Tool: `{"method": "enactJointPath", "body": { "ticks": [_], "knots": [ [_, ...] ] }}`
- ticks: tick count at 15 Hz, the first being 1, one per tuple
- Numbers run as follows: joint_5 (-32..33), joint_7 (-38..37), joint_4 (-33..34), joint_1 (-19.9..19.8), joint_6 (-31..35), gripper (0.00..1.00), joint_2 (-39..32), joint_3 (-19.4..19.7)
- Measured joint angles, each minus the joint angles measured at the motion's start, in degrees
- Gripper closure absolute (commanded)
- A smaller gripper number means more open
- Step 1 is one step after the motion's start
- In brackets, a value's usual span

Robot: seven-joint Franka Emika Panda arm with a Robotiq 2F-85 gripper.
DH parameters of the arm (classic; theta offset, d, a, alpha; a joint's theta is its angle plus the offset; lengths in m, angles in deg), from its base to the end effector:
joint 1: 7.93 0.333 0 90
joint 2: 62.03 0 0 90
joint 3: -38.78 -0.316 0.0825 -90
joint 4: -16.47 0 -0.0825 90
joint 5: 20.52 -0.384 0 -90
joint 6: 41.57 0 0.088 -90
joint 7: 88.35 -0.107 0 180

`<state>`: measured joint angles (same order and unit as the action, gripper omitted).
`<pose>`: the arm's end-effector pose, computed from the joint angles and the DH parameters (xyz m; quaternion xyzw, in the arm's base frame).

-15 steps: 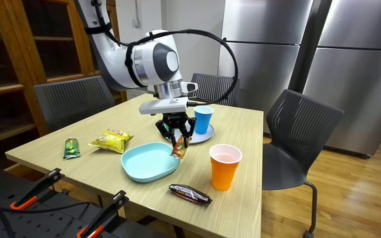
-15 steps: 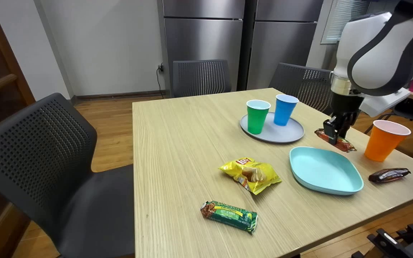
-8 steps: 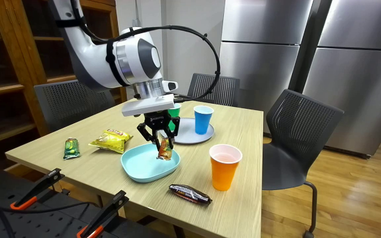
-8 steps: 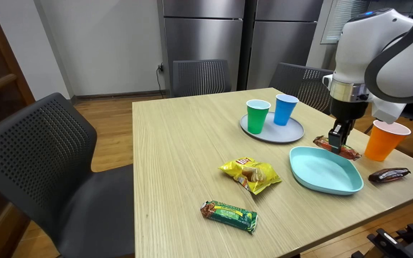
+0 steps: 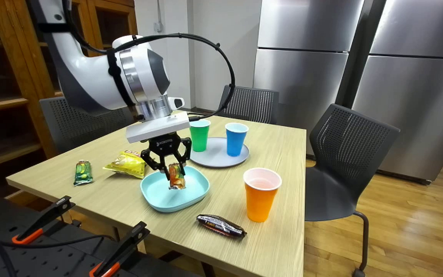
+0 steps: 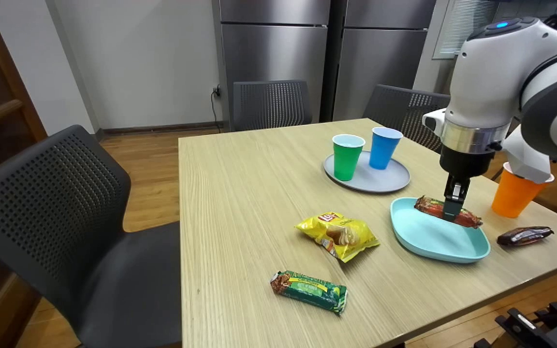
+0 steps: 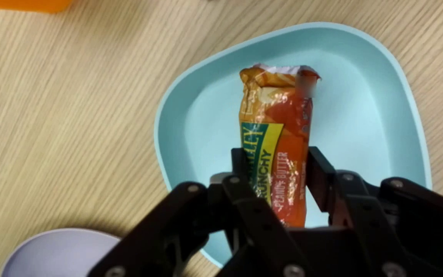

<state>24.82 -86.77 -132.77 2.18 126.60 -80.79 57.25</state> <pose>0.4129 -0.0276 0.1393 0.9353 0.3290 -0.0207 0.1283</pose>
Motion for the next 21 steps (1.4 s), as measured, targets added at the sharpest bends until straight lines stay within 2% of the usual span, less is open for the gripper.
{"method": "enactJointPath", "body": {
  "ticks": [5, 9, 10, 11, 12, 16, 17, 21],
  "knots": [
    [5.1, -0.9, -2.1, 2.5, 1.7, 0.84, -0.3, 1.0],
    [6.5, -1.0, -2.4, 2.8, 2.5, 0.84, -1.5, 1.2],
    [6.5, -1.0, -2.4, 2.9, 2.7, 0.62, -1.8, 1.2],
    [6.5, -1.0, -2.4, 2.9, 2.8, 0.34, -2.0, 1.2],
    [6.5, -1.0, -2.4, 3.1, 2.8, 0.32, -2.1, 1.2],
    [6.4, -1.0, -2.4, 3.5, 2.8, 0.04, -2.2, 1.2],
    [6.3, -1.0, -2.4, 3.5, 2.8, 0.0, -2.2, 1.2],
    [3.7, -1.0, -2.3, 3.3, 2.8, 0.0, -1.9, 1.0]
  ]
}}
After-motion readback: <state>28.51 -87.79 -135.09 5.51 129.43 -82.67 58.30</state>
